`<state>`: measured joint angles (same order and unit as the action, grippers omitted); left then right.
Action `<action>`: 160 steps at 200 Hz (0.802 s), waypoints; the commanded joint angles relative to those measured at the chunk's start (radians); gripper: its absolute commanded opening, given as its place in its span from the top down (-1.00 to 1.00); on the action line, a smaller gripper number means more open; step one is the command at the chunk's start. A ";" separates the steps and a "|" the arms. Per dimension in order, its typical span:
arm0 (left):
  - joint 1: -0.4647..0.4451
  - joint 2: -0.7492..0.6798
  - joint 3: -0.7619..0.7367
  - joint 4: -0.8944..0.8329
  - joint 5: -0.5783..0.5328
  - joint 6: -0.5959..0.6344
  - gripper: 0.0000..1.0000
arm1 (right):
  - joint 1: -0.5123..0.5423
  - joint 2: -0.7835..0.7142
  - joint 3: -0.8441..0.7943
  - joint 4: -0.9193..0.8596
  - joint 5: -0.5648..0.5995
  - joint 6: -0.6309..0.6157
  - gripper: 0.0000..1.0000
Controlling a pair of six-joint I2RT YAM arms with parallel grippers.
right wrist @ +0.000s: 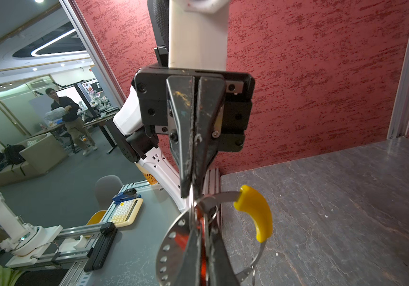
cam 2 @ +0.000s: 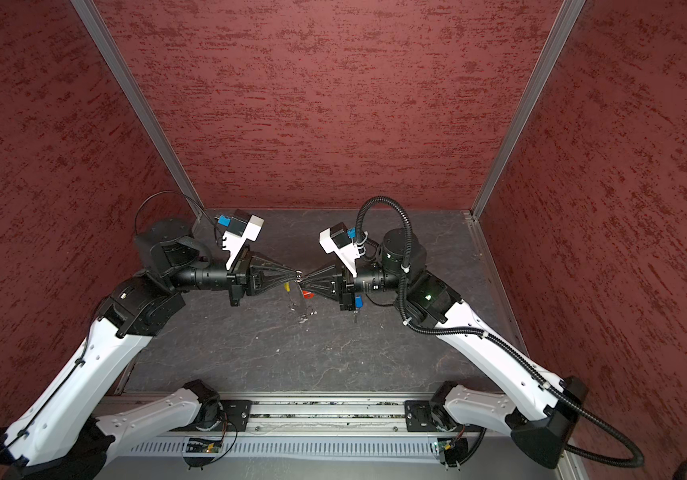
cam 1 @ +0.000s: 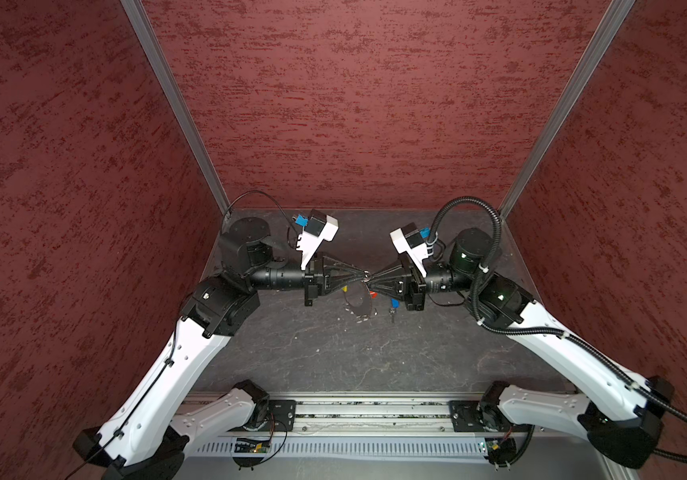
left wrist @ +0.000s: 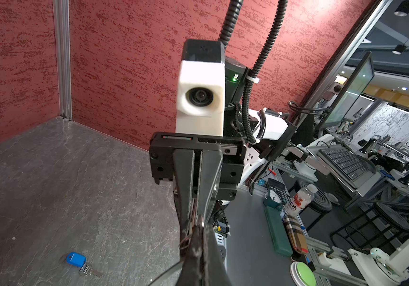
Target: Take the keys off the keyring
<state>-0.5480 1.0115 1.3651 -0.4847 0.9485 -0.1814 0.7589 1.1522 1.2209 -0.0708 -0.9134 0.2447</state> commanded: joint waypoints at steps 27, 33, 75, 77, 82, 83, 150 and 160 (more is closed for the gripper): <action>0.005 -0.072 -0.100 0.222 -0.075 -0.075 1.00 | 0.017 0.013 0.040 0.058 -0.011 -0.002 1.00; 0.005 -0.081 -0.115 0.248 -0.080 -0.083 1.00 | 0.018 0.016 0.040 0.063 -0.013 0.000 1.00; 0.005 -0.104 -0.177 0.369 -0.078 -0.127 1.00 | 0.040 0.041 0.048 0.063 -0.015 -0.002 1.00; 0.005 -0.104 -0.178 0.371 -0.077 -0.128 1.00 | 0.041 0.042 0.048 0.063 -0.016 -0.002 1.00; 0.005 -0.106 -0.181 0.379 -0.076 -0.131 1.00 | 0.045 0.044 0.049 0.063 -0.014 -0.004 1.00; 0.005 -0.106 -0.181 0.381 -0.076 -0.133 1.00 | 0.045 0.044 0.049 0.063 -0.014 -0.004 1.00; 0.005 -0.113 -0.234 0.459 -0.065 -0.159 1.00 | 0.059 0.053 0.032 0.174 0.018 0.033 1.00; 0.005 -0.119 -0.246 0.477 -0.068 -0.164 1.00 | 0.059 0.045 0.016 0.221 0.028 0.054 1.00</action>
<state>-0.5476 0.9092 1.1439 -0.0826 0.8883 -0.3294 0.8040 1.2045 1.2369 0.0101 -0.9047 0.2607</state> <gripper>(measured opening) 0.047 0.060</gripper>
